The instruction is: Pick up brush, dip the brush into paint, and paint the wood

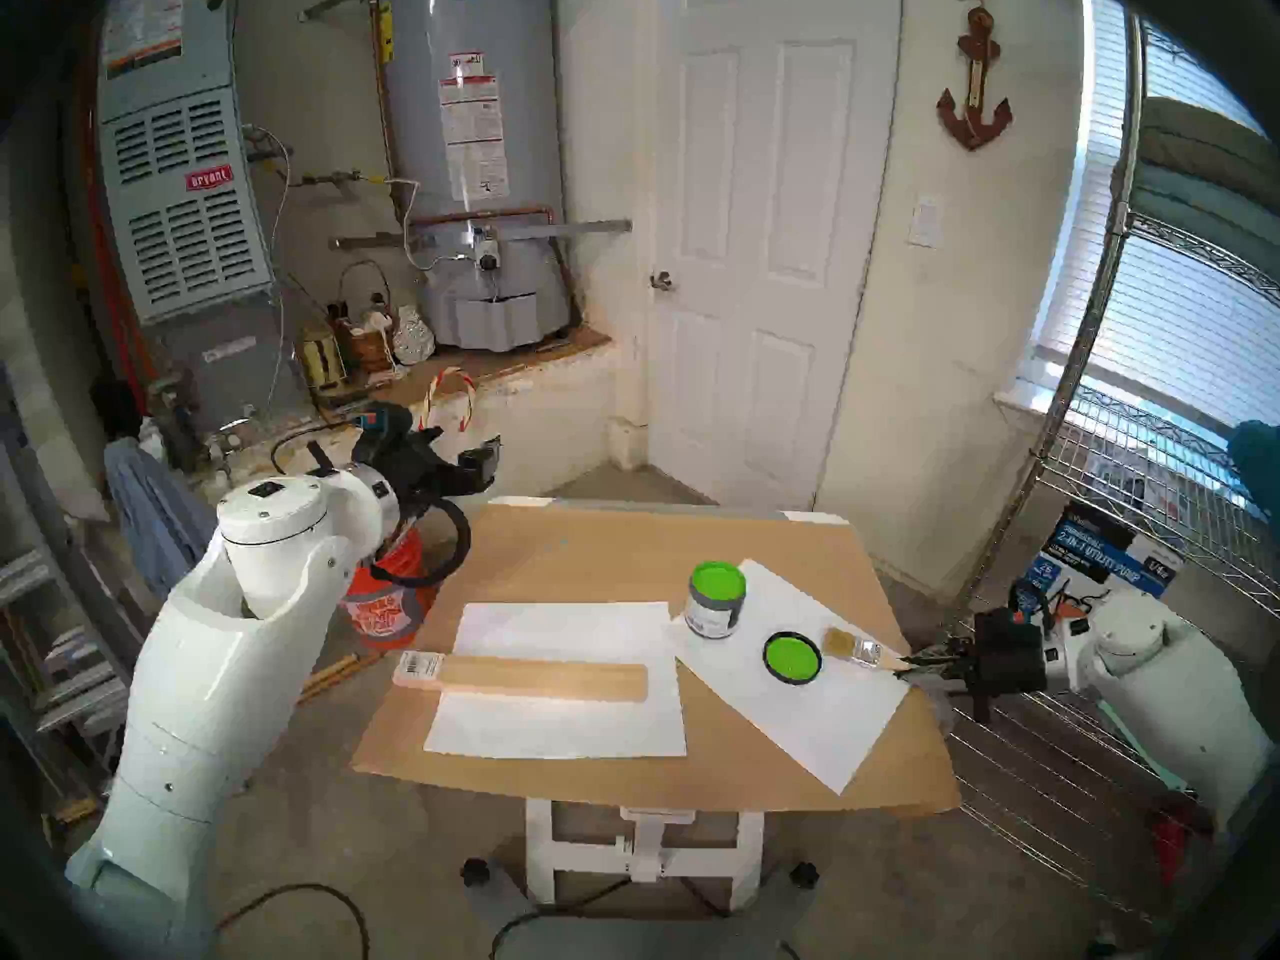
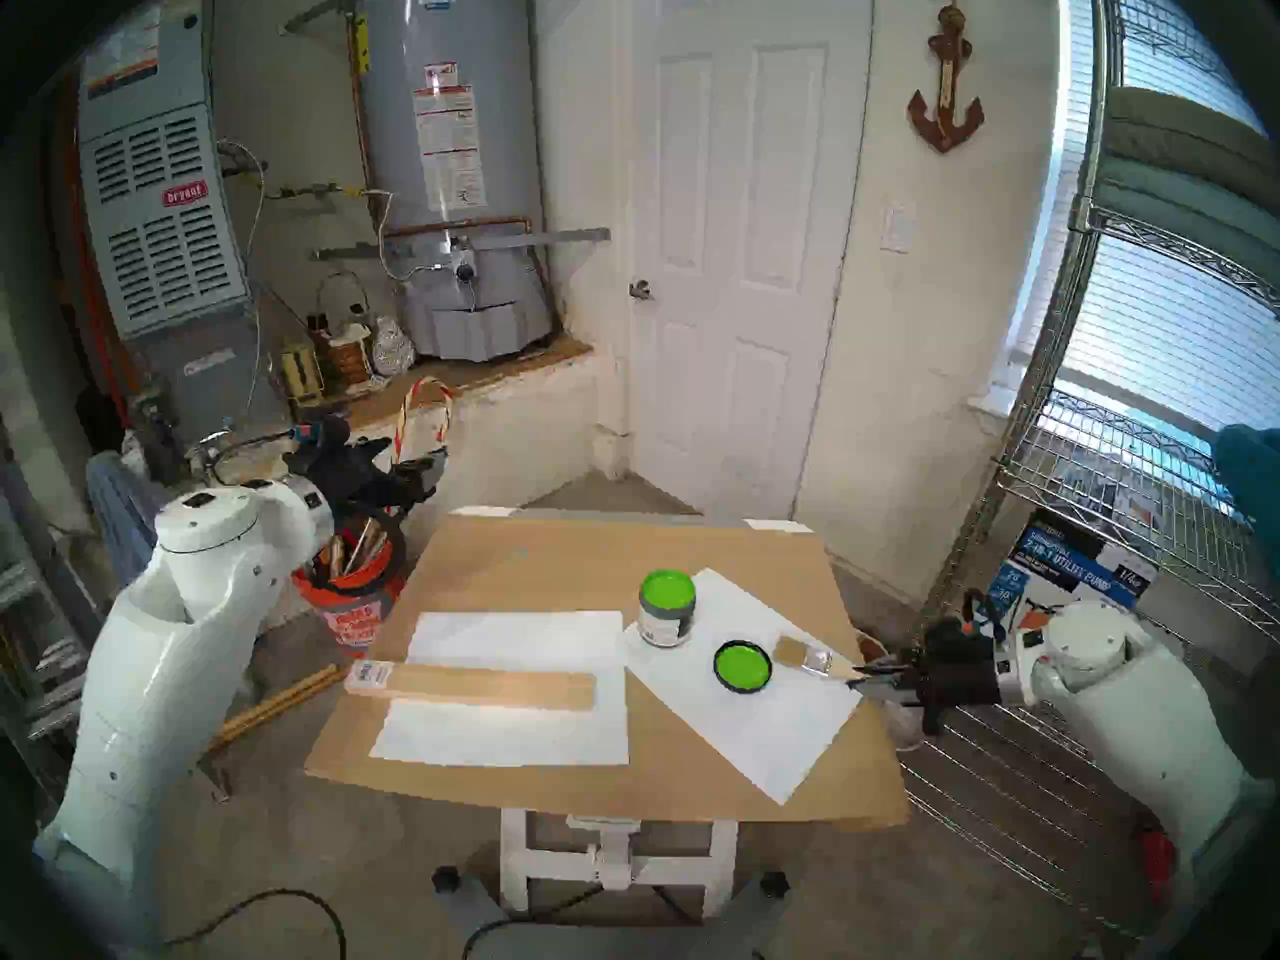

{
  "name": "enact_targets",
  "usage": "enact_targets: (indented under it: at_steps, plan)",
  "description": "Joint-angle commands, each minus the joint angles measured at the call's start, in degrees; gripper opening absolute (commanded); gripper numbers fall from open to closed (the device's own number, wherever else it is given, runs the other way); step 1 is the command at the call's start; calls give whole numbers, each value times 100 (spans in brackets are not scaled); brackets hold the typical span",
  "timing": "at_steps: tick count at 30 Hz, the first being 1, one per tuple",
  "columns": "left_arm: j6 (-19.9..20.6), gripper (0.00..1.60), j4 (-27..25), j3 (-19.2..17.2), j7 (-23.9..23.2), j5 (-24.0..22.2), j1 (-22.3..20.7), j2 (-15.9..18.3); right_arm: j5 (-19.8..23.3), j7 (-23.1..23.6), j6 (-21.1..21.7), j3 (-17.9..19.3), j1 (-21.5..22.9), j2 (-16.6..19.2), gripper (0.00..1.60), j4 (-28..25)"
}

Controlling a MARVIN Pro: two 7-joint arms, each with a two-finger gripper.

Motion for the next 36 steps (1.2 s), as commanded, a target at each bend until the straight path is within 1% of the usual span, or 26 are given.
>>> enact_targets:
  at_steps: [1, 5, 10, 13, 17, 22, 27, 32, 36]
  plan:
    - [-17, 160, -97, -53, 2, -10, -50, 9, 20, 165, -14, 13, 260, -1, 43, -14]
    - [-17, 160, -98, -53, 2, -10, -50, 9, 54, 309, 34, 9, 272, 3, 43, 23]
    - [-16, 160, -99, -53, 3, -11, -50, 9, 15, 309, -4, 45, 185, 34, 45, -19]
    - [-16, 160, -99, -54, 3, -11, -49, 9, 1, 300, -24, 53, 152, 33, 43, -11]
    - [-16, 160, -99, -54, 3, -11, -49, 9, -8, 274, -31, 63, 131, 26, 46, 7]
    - [-16, 160, -99, -54, 3, -11, -49, 9, -19, 291, -37, 55, 134, 24, 44, 36]
    - [-16, 160, -99, -54, 3, -11, -49, 9, -40, 313, -34, 35, 136, 25, 51, 63]
    - [-16, 160, -99, -54, 3, -11, -49, 9, -63, 312, -44, 26, 136, 25, 65, 64]
    - [-16, 160, -99, -54, 3, -11, -49, 9, -65, 307, -38, 29, 126, 19, 68, 65]
